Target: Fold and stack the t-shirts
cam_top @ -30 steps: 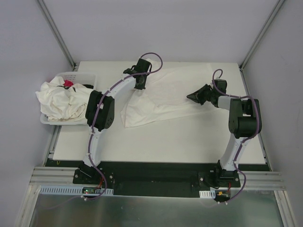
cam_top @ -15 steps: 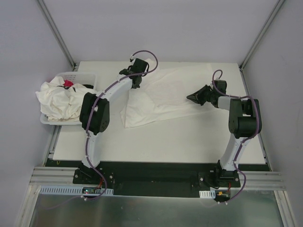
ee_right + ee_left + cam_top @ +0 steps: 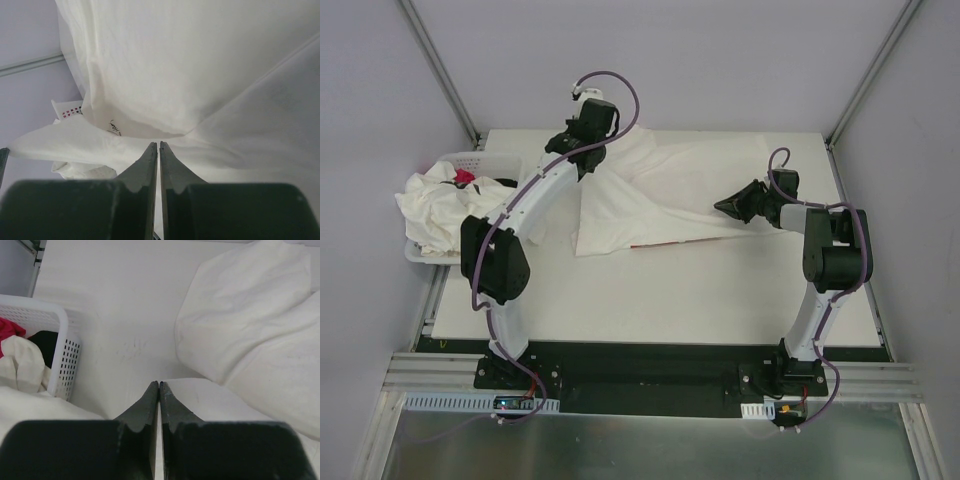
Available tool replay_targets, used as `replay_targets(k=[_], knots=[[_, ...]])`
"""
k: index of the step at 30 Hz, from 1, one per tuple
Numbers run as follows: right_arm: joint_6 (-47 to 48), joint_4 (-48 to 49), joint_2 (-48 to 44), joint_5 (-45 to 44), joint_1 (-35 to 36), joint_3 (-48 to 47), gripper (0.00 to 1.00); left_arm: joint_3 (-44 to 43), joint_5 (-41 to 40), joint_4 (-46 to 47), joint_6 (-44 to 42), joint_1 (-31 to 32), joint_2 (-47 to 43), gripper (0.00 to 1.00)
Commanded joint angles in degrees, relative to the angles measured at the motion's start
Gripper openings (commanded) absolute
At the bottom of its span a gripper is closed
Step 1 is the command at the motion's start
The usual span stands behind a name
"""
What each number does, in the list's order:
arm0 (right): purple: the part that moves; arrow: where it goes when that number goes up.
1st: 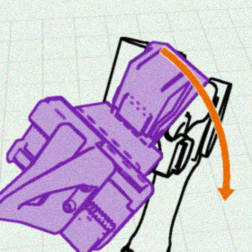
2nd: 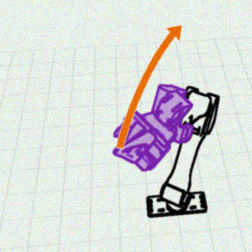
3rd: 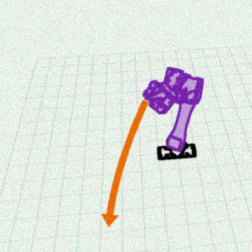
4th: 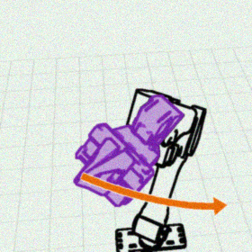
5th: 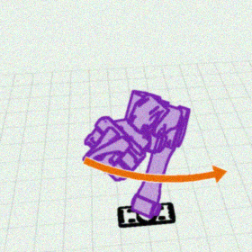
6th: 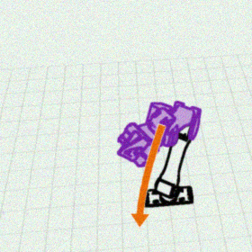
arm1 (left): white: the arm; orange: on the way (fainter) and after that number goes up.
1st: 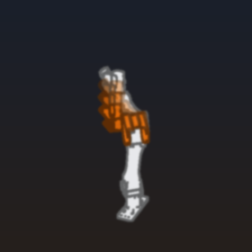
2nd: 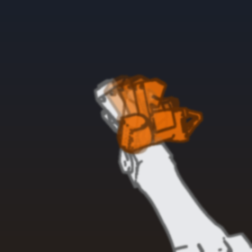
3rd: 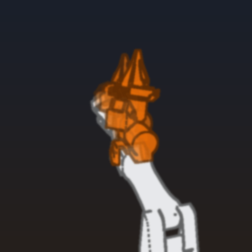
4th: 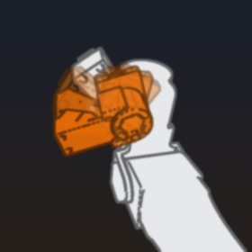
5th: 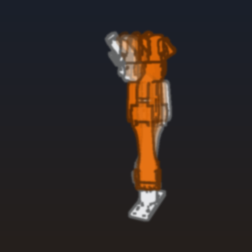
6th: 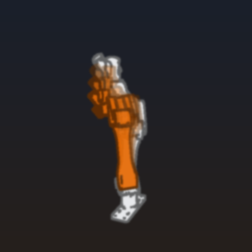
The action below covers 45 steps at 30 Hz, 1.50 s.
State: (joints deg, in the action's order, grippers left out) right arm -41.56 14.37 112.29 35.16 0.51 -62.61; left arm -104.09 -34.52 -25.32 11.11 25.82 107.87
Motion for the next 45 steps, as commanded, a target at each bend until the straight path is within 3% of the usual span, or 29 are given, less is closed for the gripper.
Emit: replay_targets(k=[1,10,17,30,36,45], knots=[[-0.45,2.07,-0.76,0.09,-0.07,-0.06,0.07,1.09,1.82,0.27,0.75,-0.07,-0.13,0.00],[-0.45,2.15,-0.58,0.18,-0.34,0.03,0.07,0.82,3.94,0.36,1.54,-0.16,3.83,0.00],[-1.50,3.12,0.03,0.61,-0.34,-0.32,0.07,1.87,3.59,0.10,1.01,-0.16,1.99,0.00],[-2.65,4.35,-1.10,0.70,-0.34,0.73,0.08,16.71,5.00,-0.78,5.85,-0.07,-4.95,0.00],[-2.56,4.35,-1.72,0.70,-0.42,1.35,0.08,18.40,4.55,-1.22,6.72,-0.07,-3.72,0.00],[-2.82,4.44,-0.94,0.79,-0.25,0.56,0.08,28.58,8.77,-1.22,14.54,3.26,-7.41,0.00]])
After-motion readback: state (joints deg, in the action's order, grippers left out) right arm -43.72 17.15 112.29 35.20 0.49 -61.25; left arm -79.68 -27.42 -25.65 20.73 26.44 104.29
